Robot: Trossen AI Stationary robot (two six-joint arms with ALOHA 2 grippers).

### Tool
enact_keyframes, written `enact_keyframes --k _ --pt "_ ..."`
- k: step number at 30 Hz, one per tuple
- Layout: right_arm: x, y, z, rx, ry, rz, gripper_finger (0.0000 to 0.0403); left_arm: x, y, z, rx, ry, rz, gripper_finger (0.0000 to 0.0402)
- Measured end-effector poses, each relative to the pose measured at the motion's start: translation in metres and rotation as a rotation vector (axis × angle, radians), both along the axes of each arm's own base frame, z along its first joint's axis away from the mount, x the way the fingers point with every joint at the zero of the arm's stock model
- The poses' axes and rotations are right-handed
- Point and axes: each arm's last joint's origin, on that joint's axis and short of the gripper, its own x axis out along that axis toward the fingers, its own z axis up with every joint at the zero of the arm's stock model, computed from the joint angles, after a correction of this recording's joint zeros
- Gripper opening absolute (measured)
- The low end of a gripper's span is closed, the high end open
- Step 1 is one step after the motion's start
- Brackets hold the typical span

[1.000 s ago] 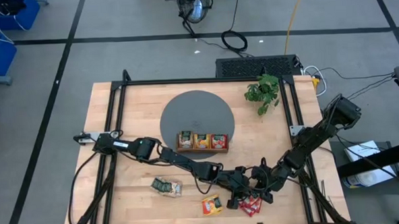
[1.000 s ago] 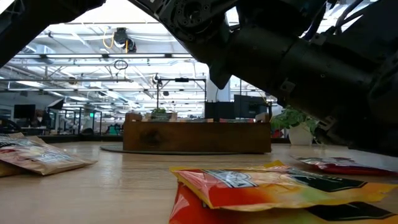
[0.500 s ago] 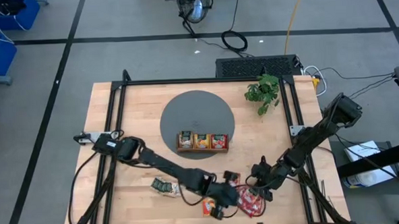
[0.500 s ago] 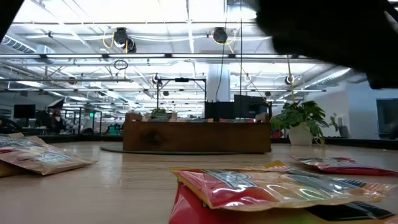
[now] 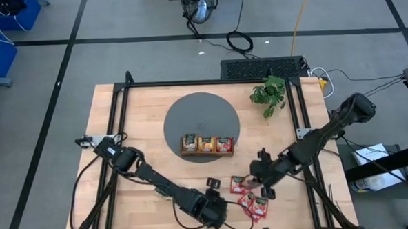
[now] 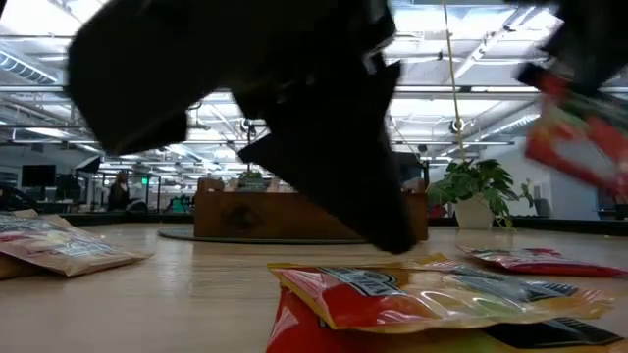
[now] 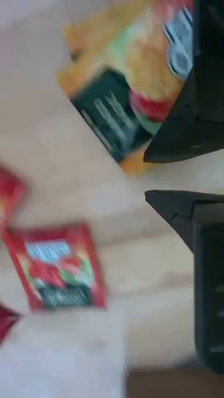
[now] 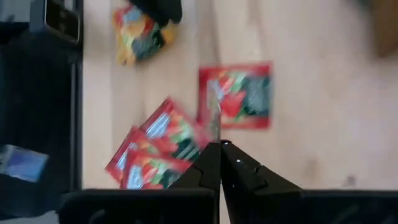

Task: Pick & Place Tea
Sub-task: Put the red tea bag into the right section of the wooden organizer

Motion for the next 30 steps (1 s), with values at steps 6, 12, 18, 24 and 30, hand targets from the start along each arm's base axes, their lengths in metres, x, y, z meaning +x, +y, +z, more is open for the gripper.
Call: enact_keyframes --k 6,12,18,24,30 --pt "0.026 -0.035 0.054 -0.134 -0.055 0.007 0.0000 -0.014 0.000 -0.017 0.024 0.030 0.078 0.0088" --pt "0.043 -0.079 0.080 -0.144 -0.089 0.001 0.0000 -0.026 -0.005 -0.026 0.073 0.013 0.115 0.0088" --pt "0.059 -0.117 0.073 -0.152 0.011 -0.013 0.0000 -0.041 -0.013 -0.024 0.159 0.022 0.131 0.0088" --pt "0.093 -0.137 0.059 -0.180 0.078 0.046 0.0000 -0.055 -0.018 -0.024 0.219 0.027 0.170 0.0088" --pt "0.123 -0.146 0.045 -0.204 0.152 0.107 0.0000 -0.056 -0.018 -0.026 0.225 0.011 0.180 0.0088"
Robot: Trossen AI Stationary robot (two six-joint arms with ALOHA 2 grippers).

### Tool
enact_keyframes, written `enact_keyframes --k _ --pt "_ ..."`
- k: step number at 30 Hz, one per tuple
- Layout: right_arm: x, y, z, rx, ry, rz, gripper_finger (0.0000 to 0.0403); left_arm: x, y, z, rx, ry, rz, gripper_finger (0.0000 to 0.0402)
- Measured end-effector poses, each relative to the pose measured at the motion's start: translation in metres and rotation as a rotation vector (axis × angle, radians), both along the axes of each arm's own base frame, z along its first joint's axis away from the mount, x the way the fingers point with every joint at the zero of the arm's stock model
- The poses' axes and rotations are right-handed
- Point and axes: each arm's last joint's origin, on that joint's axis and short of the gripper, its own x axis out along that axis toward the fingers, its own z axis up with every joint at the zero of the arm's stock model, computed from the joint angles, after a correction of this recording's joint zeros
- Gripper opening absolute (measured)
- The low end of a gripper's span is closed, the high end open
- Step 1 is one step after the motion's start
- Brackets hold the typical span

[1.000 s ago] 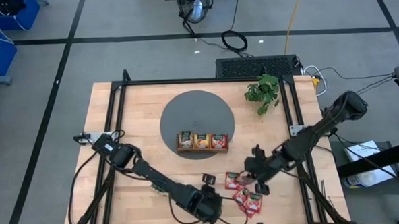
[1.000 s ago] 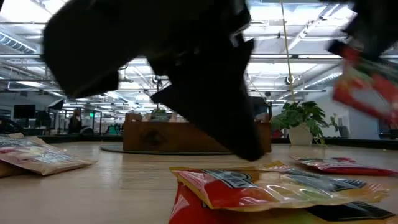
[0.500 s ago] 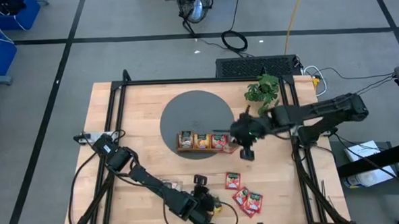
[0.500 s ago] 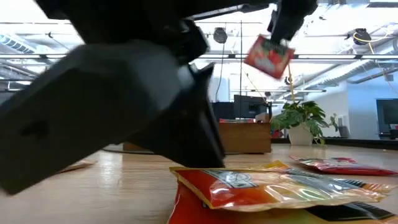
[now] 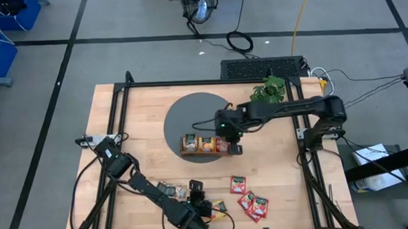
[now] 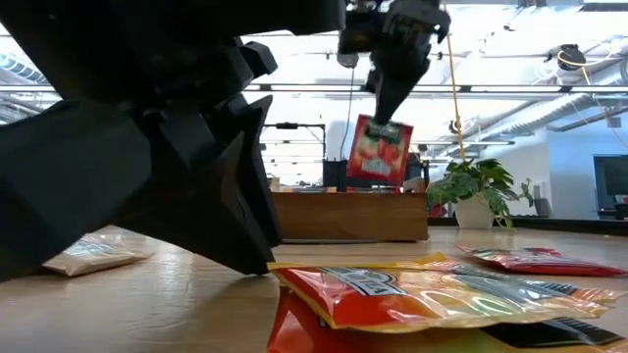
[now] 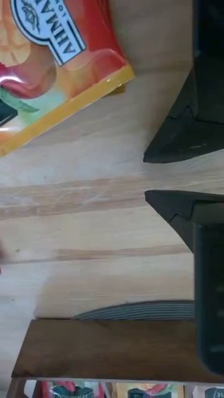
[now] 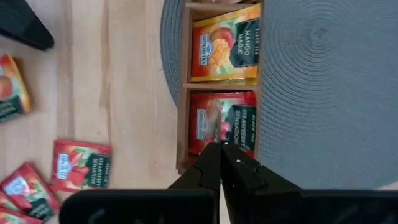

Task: Pick & Place Tea
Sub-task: Put the red tea bag into the right section of the wooden organizer

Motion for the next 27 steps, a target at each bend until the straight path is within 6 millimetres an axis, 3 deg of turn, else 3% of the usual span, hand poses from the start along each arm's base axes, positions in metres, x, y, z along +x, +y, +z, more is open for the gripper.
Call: enact_keyframes --k 6,10,13,27 --pt "0.020 -0.006 -0.022 -0.018 0.058 0.033 0.0000 -0.003 -0.004 0.000 -0.015 -0.016 0.013 0.0088" --pt "0.022 -0.011 -0.033 -0.037 0.126 0.033 0.0000 -0.006 -0.008 0.001 -0.020 -0.021 0.008 0.0088" --pt "0.018 -0.015 -0.033 -0.114 0.183 0.016 0.0000 -0.005 -0.008 0.001 -0.023 -0.027 0.006 0.0088" --pt "0.018 -0.012 -0.033 -0.121 0.177 0.045 0.0000 0.002 -0.007 0.002 -0.037 -0.055 -0.013 0.0088"
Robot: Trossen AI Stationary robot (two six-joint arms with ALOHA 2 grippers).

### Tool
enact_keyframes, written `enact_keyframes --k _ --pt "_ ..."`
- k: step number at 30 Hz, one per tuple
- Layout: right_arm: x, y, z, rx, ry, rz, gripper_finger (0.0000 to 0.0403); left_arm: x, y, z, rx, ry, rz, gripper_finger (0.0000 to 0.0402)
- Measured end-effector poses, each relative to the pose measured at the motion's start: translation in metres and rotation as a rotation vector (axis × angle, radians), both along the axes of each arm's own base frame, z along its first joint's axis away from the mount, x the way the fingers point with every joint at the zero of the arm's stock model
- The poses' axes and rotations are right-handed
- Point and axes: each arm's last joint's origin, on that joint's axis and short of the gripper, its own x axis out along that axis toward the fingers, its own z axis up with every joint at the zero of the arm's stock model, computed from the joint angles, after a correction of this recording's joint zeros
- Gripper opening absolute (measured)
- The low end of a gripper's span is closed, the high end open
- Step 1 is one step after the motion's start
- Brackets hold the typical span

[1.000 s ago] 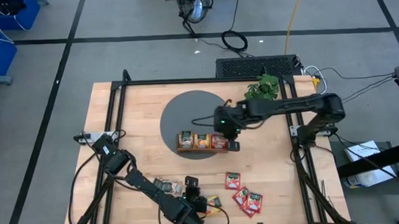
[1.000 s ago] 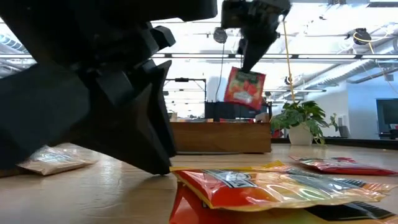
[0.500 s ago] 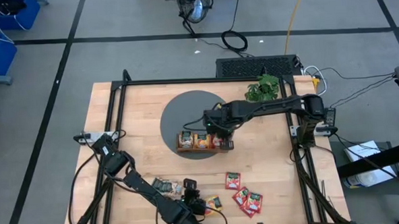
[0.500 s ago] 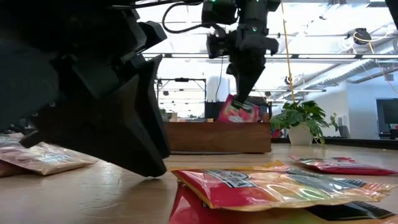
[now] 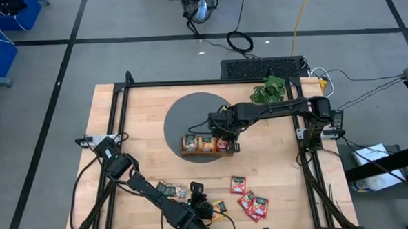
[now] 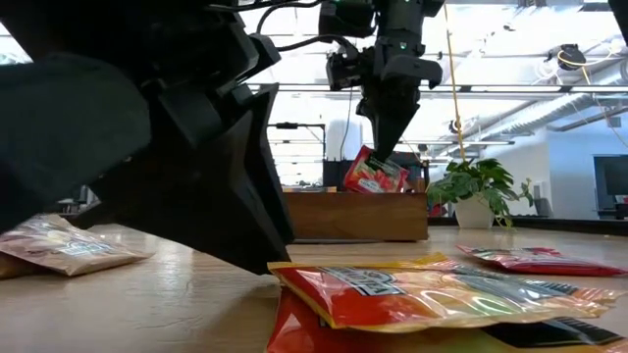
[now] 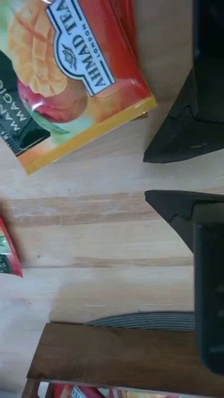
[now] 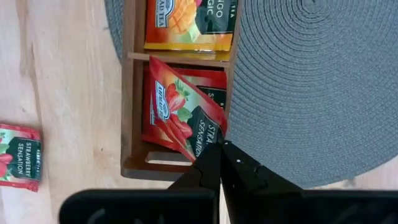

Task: Pick & Place Tea
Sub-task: Put the red tea bag into the right section of the wooden organizer

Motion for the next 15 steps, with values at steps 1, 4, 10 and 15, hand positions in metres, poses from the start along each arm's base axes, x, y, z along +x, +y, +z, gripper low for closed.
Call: enact_keyframes --k 1,4,10,15 --pt "0.000 0.002 0.000 -0.002 0.000 0.011 0.0000 0.000 0.000 0.000 0.001 0.001 0.000 0.0088" --pt "0.001 0.005 0.000 -0.006 -0.005 0.038 0.0000 0.000 0.000 0.000 0.003 0.002 -0.004 0.0088" --pt "0.002 0.009 0.000 -0.041 -0.015 0.084 0.0000 0.000 0.000 0.000 0.004 0.003 -0.005 0.0088" --pt "0.002 0.019 0.000 -0.051 -0.011 0.102 0.0026 0.000 0.000 0.000 0.003 0.003 -0.004 0.0088"
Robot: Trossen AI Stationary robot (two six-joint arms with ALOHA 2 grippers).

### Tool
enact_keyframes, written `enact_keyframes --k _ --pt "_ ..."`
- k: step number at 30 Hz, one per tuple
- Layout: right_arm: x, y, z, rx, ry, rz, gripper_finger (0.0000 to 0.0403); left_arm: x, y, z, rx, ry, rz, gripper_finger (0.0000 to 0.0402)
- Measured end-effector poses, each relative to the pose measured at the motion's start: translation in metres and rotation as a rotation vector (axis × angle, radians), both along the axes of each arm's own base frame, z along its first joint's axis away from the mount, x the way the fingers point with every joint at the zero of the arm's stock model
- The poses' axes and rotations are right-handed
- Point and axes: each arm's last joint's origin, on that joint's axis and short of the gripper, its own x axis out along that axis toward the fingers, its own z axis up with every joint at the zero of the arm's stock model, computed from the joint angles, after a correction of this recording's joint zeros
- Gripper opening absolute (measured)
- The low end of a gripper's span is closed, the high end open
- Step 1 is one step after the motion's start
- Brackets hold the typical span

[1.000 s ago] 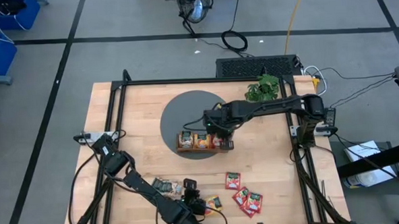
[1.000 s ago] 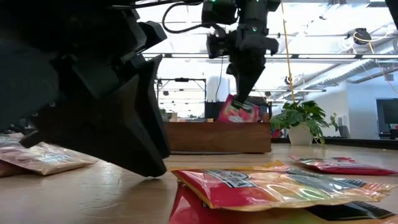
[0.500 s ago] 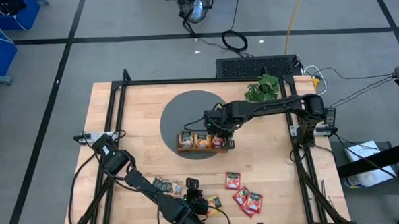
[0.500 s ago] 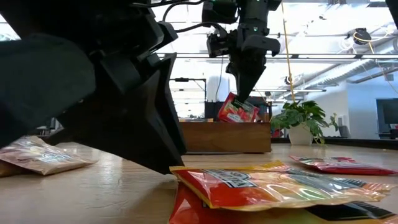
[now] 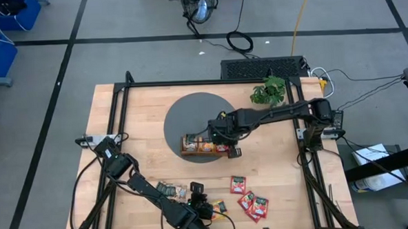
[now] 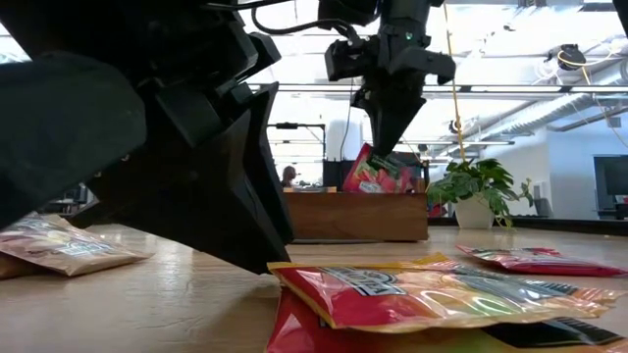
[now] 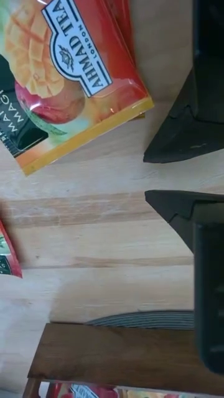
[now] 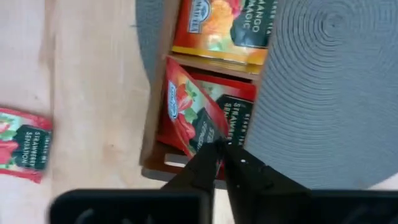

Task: Pick & Place Tea
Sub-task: Put the red tea bag into the right section of the wooden organizer

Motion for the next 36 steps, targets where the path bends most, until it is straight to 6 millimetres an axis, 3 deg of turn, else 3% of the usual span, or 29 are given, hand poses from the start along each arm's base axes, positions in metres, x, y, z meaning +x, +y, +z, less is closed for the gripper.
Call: enact_keyframes --k 12,18,23,25,36 --pt "0.010 0.003 0.006 -0.066 -0.127 -0.012 0.0143 0.000 0.000 0.000 -0.004 -0.002 0.006 0.0088" --pt "-0.002 0.002 0.034 -0.078 -0.213 -0.037 0.0159 -0.002 -0.001 0.000 -0.006 -0.001 0.008 0.0088" --pt "-0.020 0.005 0.060 0.020 -0.352 -0.033 0.0155 -0.004 -0.005 0.000 -0.014 -0.007 0.010 0.0088" --pt "-0.029 0.006 0.062 0.056 -0.423 -0.020 0.0152 -0.005 -0.006 0.000 -0.018 -0.009 0.011 0.0088" --pt "-0.079 -0.007 0.008 0.090 -0.674 -0.018 0.0154 -0.008 -0.010 0.000 -0.028 -0.016 0.015 0.0088"
